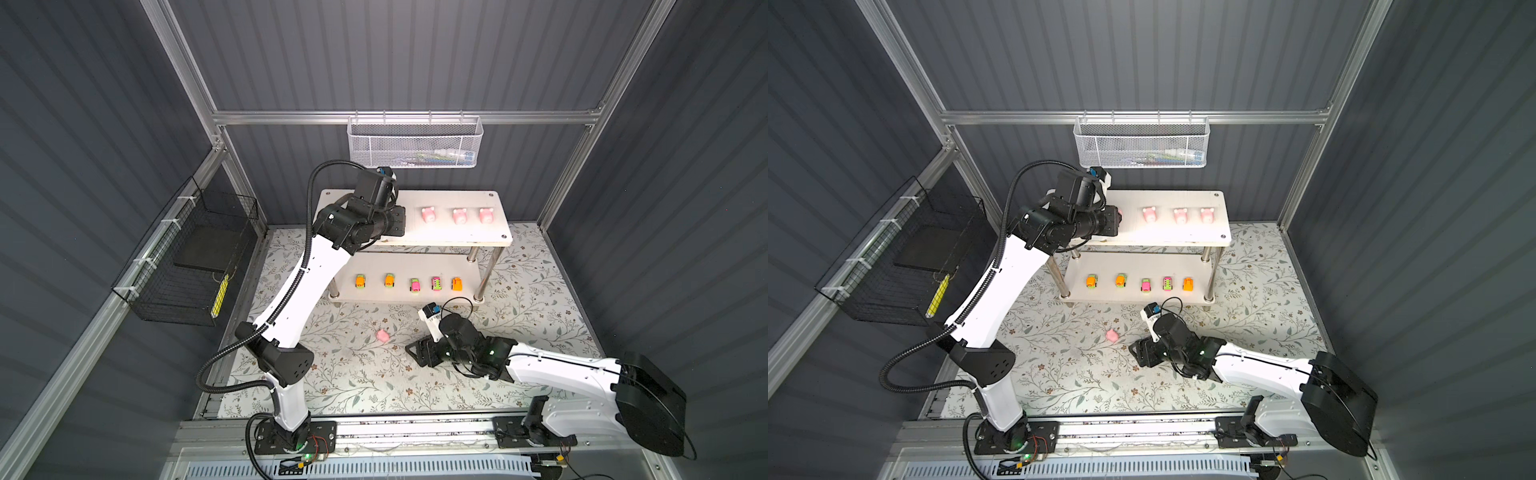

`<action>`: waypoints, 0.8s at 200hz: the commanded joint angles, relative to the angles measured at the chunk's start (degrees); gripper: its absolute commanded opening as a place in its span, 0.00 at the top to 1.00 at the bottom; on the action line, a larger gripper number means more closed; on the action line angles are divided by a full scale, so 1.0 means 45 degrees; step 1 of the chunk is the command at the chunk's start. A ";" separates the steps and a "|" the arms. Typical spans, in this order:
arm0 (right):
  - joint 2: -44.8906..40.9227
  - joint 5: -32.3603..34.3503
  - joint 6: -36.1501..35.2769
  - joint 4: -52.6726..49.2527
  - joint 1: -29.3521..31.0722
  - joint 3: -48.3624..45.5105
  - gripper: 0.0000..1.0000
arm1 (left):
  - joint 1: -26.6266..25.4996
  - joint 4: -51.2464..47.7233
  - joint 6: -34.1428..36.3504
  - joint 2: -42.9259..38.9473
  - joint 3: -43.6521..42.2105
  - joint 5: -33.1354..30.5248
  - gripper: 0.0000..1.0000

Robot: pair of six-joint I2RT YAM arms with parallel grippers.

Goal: Place and organize the plastic toys onto the shelf
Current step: 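Lift the pink pig with the left gripper up over the top shelf, then lower the pig onto the top shelf beside the other pigs and open the left gripper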

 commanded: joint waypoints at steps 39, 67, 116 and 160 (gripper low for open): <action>0.0269 -0.0143 -0.0076 0.0216 0.0047 0.0014 0.29 | -0.0026 0.0366 0.0352 0.0660 0.0675 -0.0484 0.74; 0.0317 -0.0109 -0.0086 0.0236 0.0045 -0.0024 0.29 | -0.0024 0.0357 0.0361 0.0905 0.0845 -0.0588 0.72; 0.0190 0.0203 -0.0316 -0.0033 0.0045 -0.0038 0.29 | -0.0012 0.0281 0.0438 0.1199 0.1049 -0.0841 0.70; 0.0211 0.0258 -0.0359 -0.0087 0.0045 -0.0018 0.29 | -0.0017 0.0242 0.0418 0.1320 0.1151 -0.0880 0.67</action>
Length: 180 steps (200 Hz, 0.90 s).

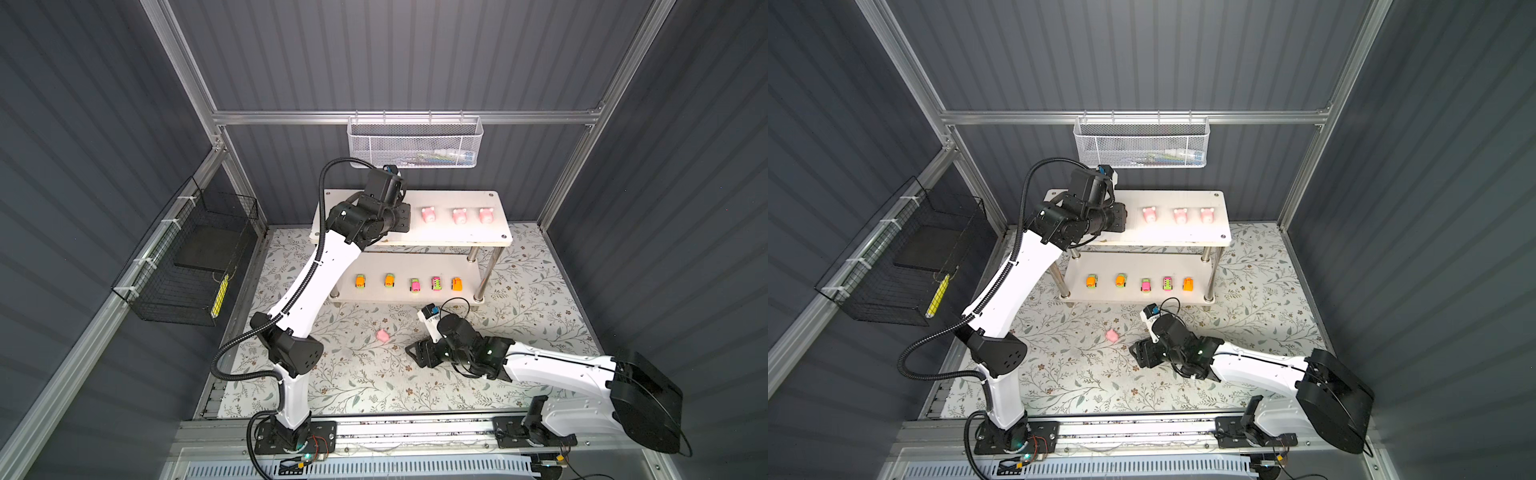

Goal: Place and organize the plastic toys onto the shelf
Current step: 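Lower the pig onto the top shelf beside the other pigs and open the left gripper, then draw the left gripper back down toward the last pink pig on the table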

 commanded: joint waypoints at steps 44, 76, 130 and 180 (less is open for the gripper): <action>0.0025 0.0148 -0.0224 -0.0031 0.0046 0.0010 0.29 | -0.0027 -0.0033 0.0254 0.0090 0.0347 -0.0338 0.60; 0.0098 0.0116 -0.0187 0.0001 0.0038 0.0043 0.28 | -0.0027 0.0139 0.0254 -0.0177 0.0375 -0.0221 0.53; 0.0218 0.0085 -0.0173 0.0017 0.0044 0.0106 0.28 | -0.0027 0.0285 0.0333 -0.1160 0.0286 -0.0088 0.45; 0.0188 0.0136 -0.0123 0.0015 0.0047 0.0091 0.28 | -0.0026 0.1224 0.0205 -0.3925 -0.2091 -0.0006 0.44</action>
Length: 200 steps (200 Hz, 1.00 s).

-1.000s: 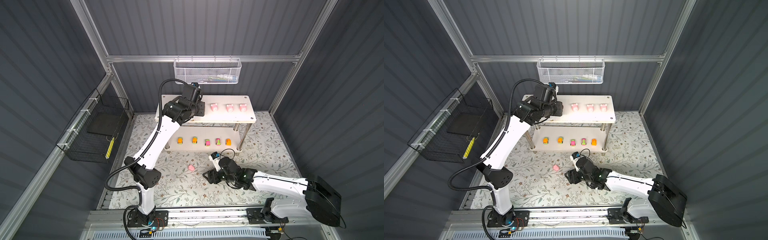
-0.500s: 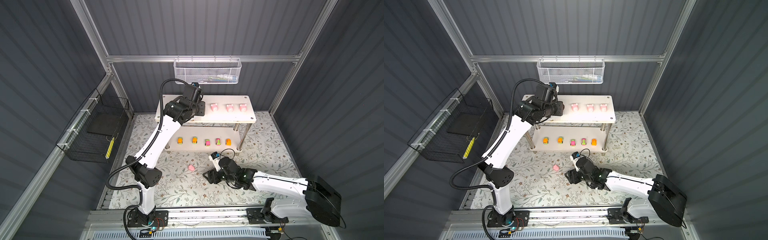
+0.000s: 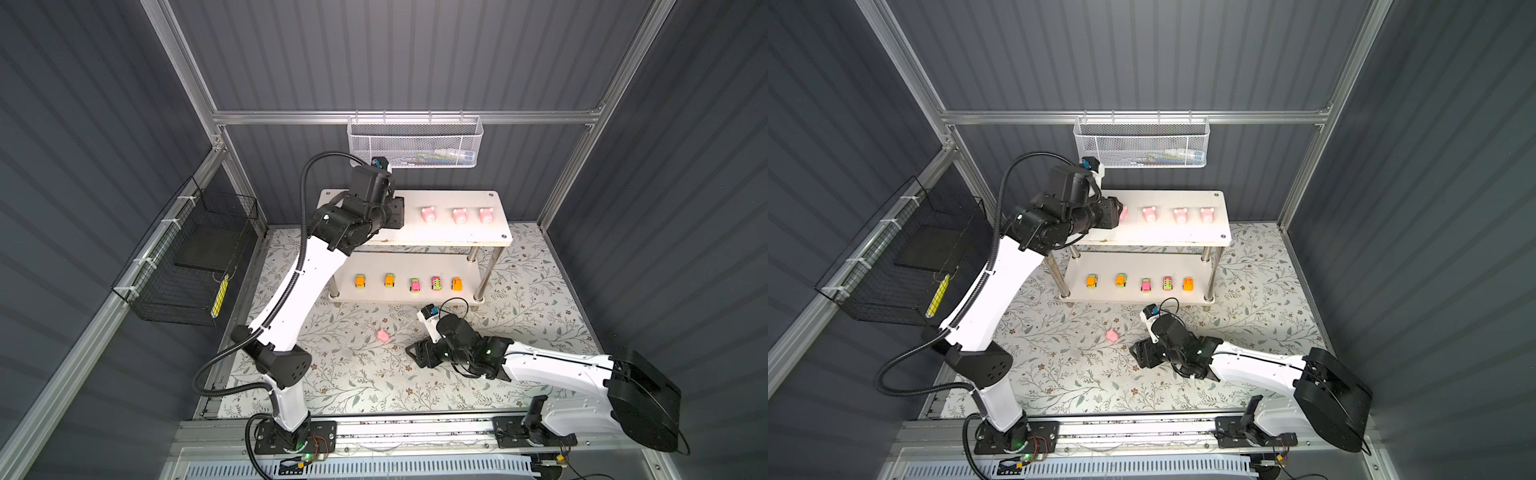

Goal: Place and organize the plastic toys onto the shelf
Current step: 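Draw the left gripper back down toward the last pink pig on the table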

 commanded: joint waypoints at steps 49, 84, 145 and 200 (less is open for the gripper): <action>-0.0013 0.0288 0.0039 -0.0047 0.0047 0.0065 0.28 | -0.0044 0.1729 -0.0439 -0.6246 -0.6068 0.1052 0.43; 0.0002 0.0442 0.0111 -0.0277 0.0047 0.0199 0.29 | -0.0044 0.1073 -0.1368 -0.8995 -0.8432 0.2022 0.42; 0.0130 0.0981 0.0164 -0.0836 0.0041 0.0631 0.29 | -0.0040 0.1013 -0.3869 -1.1893 -1.4195 0.3362 0.43; -0.0371 0.3448 0.1221 -0.2494 0.0028 0.0653 0.29 | -0.0066 0.1677 -0.5607 -1.0951 -1.7095 0.3529 0.43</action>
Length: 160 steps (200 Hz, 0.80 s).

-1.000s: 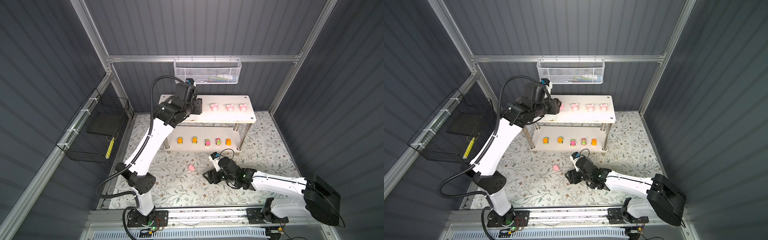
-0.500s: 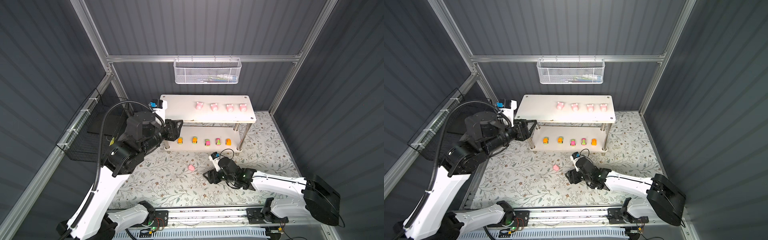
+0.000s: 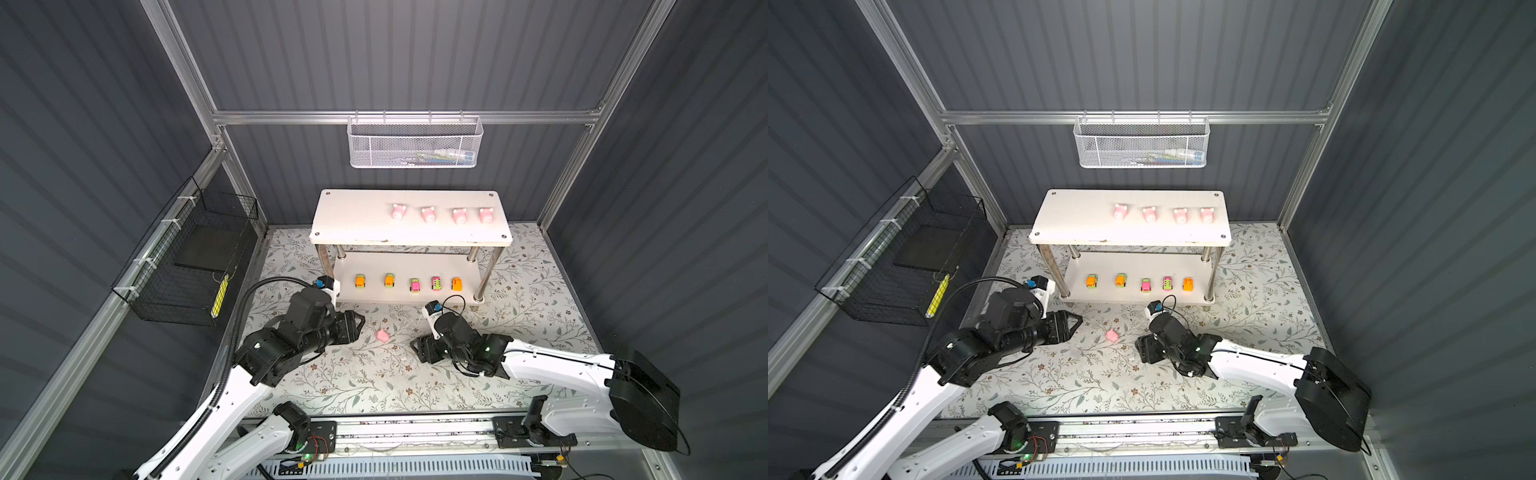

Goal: Place and organize the plastic toys onto the shelf
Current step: 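Draw the left gripper back down toward the last pink pig on the table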

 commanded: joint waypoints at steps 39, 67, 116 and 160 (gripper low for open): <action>-0.0702 0.2161 0.1153 -0.1269 -0.0011 -0.0318 0.29 | -0.0236 0.2624 -0.2728 0.2409 -0.1958 0.0834 0.42; -0.0893 0.2244 0.1248 -0.1212 -0.0031 -0.0539 0.29 | -0.0679 0.4045 -0.3361 0.4229 -0.2106 0.0643 0.41; -0.1243 0.2314 0.1344 -0.0847 -0.0156 -0.1109 0.28 | -0.1235 0.5352 -0.4205 0.6771 -0.1404 0.0426 0.41; -0.1534 0.2246 0.1486 -0.0461 -0.0283 -0.1675 0.28 | -0.1414 0.5003 -0.5162 0.7712 -0.1044 -0.0428 0.42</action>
